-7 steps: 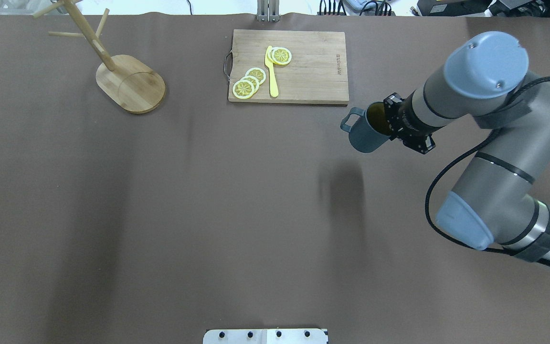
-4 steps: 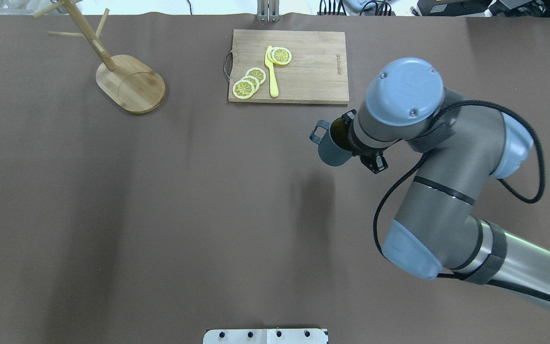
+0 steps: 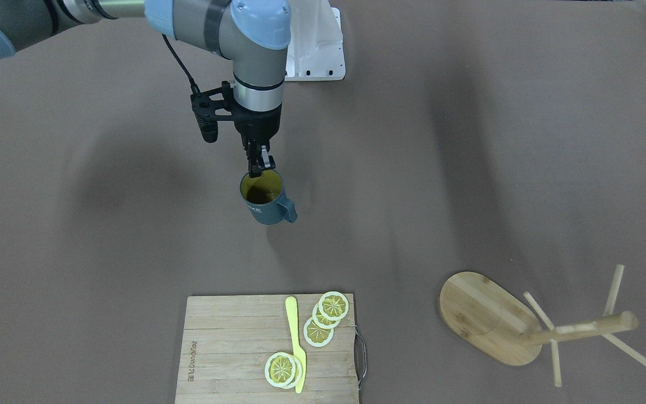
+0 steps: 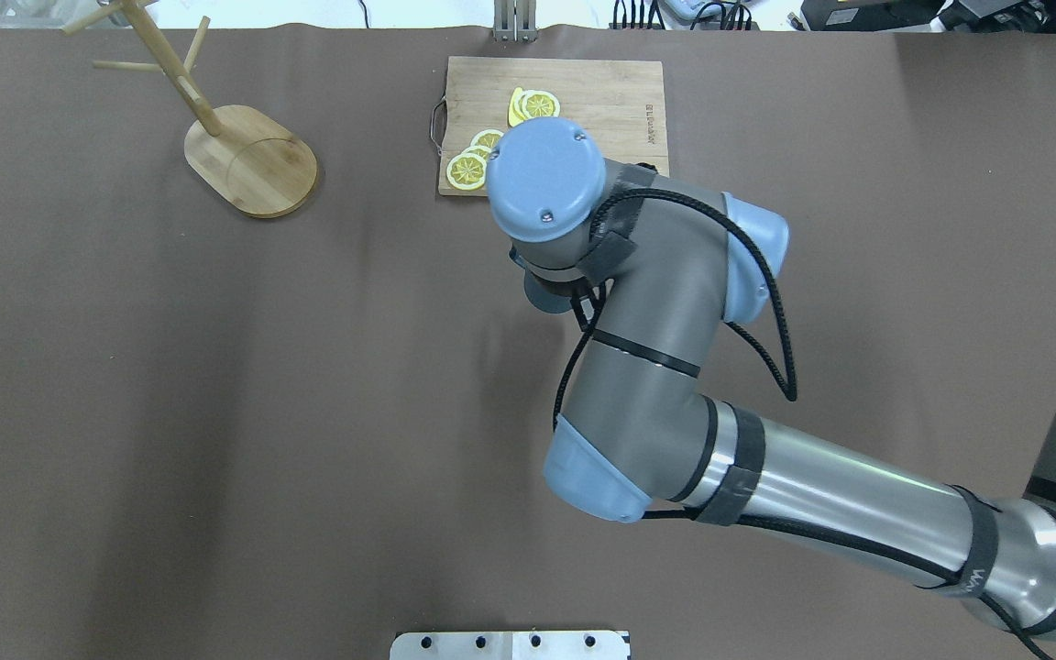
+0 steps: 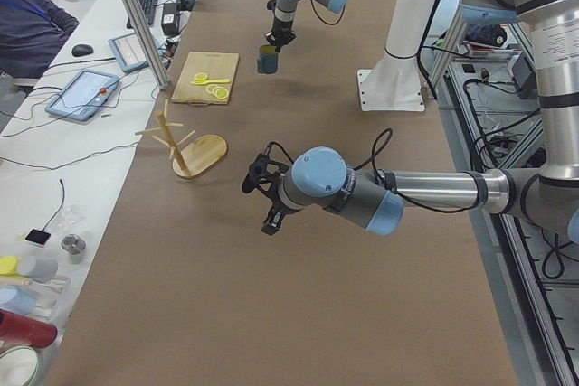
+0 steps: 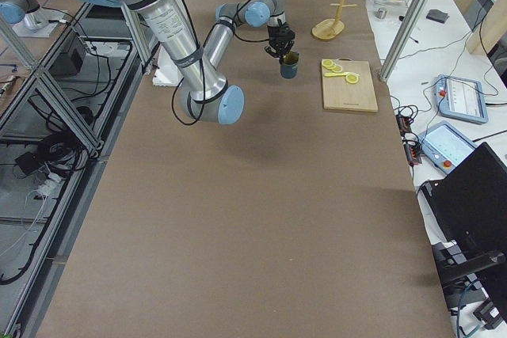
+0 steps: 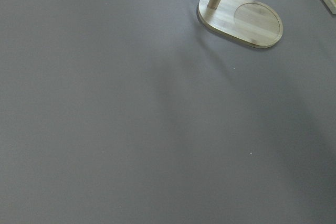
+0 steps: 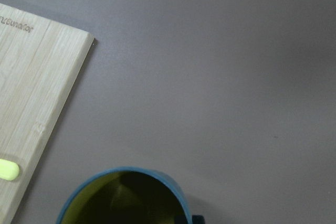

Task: Hang cup on storage rack
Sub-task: 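Carry the blue mug with the right gripper toward the cutting board, then lower the blue mug onto the table before the board, open right gripper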

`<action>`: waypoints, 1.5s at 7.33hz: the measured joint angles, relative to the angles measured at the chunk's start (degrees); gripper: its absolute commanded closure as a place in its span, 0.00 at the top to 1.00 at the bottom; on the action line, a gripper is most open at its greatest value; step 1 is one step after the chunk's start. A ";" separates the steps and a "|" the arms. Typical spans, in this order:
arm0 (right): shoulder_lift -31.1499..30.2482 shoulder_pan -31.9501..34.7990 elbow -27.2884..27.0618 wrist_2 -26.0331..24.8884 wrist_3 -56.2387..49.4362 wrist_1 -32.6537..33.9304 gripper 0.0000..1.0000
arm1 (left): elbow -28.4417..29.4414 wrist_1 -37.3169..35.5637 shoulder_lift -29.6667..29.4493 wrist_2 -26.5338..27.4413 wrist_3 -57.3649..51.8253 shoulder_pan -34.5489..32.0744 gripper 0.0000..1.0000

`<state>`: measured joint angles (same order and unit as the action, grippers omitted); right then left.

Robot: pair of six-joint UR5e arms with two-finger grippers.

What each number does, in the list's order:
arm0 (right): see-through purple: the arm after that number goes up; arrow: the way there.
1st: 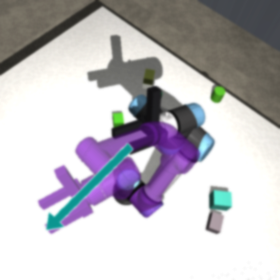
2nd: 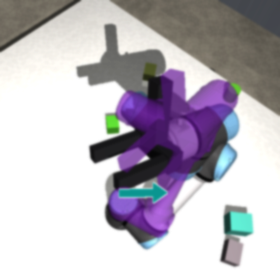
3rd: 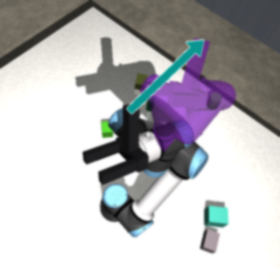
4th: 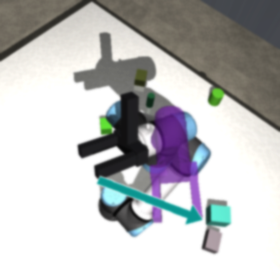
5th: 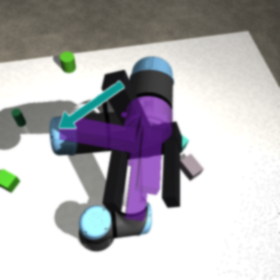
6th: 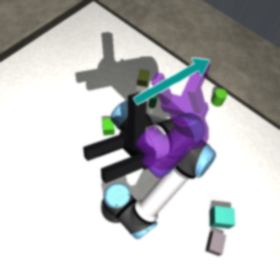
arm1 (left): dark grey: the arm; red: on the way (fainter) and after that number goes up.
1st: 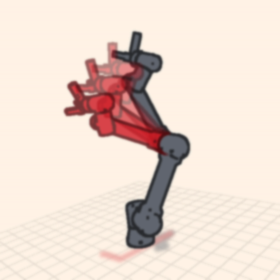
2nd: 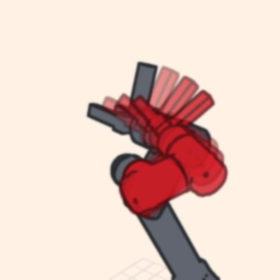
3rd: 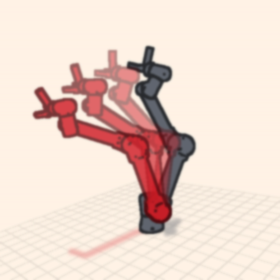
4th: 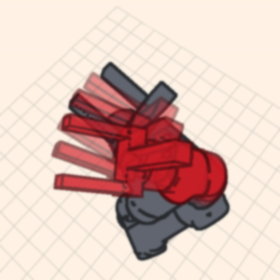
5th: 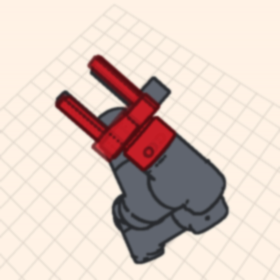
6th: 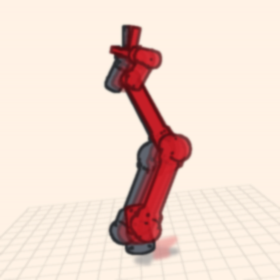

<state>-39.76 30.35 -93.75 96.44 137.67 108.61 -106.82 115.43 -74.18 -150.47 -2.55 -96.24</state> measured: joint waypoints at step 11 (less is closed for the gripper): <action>11.44 -3.79 15.60 -0.58 0.01 3.83 0.24 | 1.67 0.23 0.35 0.00 -0.17 0.00 0.99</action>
<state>-28.33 26.56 -78.14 95.86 137.68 112.45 -105.15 115.67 -73.83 -150.47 -2.72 -96.24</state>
